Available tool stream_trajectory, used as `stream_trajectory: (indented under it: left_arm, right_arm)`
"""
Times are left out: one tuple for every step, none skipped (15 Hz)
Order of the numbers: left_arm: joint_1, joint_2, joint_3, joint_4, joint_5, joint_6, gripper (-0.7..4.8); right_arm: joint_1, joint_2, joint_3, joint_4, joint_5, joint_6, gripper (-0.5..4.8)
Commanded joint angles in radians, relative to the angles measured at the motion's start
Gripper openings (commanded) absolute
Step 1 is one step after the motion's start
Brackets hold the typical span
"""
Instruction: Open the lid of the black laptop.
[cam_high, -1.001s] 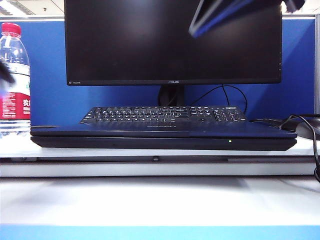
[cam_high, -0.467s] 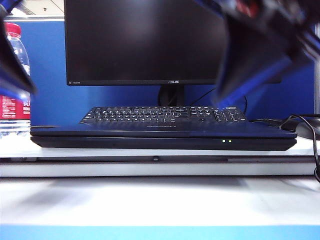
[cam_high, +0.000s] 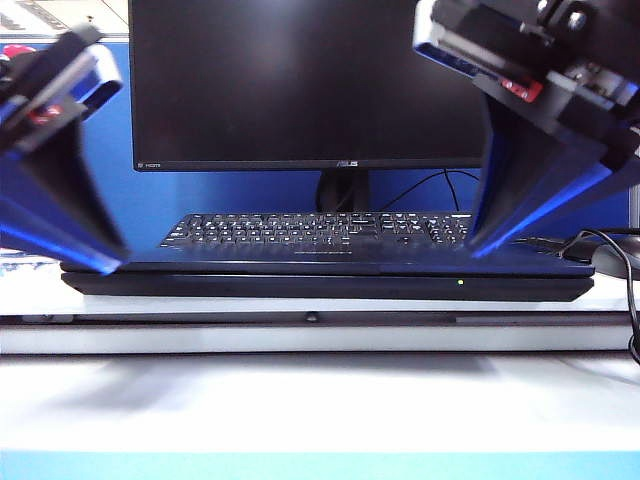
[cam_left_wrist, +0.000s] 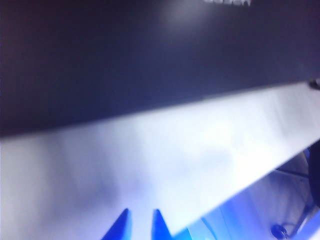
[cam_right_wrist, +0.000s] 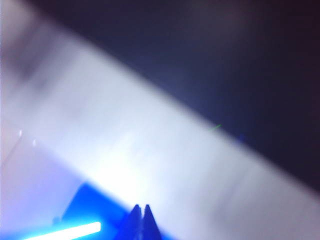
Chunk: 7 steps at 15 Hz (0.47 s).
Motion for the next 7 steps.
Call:
stream_trajectory:
  left_arm:
    - [0.002, 0.01, 0.006, 0.054, -0.015, 0.035, 0.55]
    - [0.002, 0.029, 0.006, 0.053, -0.021, 0.05, 0.52]
    - [0.002, 0.055, 0.006, 0.053, -0.021, 0.06, 0.52]
    - [0.002, 0.09, 0.006, 0.054, -0.018, 0.061, 0.52]
    - [0.002, 0.114, 0.006, 0.058, -0.018, 0.064, 0.52]
    - [0.002, 0.142, 0.006, 0.076, -0.019, 0.07, 0.52]
    - [0.002, 0.154, 0.006, 0.095, -0.018, 0.071, 0.52]
  right_arm:
    - [-0.078, 0.01, 0.002, 0.042, -0.079, -0.024, -0.02]
    - [-0.108, 0.021, 0.002, 0.042, -0.095, -0.028, -0.01]
    - [-0.123, 0.031, 0.002, 0.043, -0.105, -0.034, -0.01]
    - [-0.123, 0.036, 0.002, 0.044, -0.104, -0.034, -0.02]
    - [-0.123, 0.037, 0.002, 0.047, -0.104, -0.034, -0.01]
    - [-0.124, 0.039, 0.002, 0.055, -0.102, -0.034, -0.01]
    - [-0.13, 0.043, 0.002, 0.057, -0.101, -0.034, -0.01]
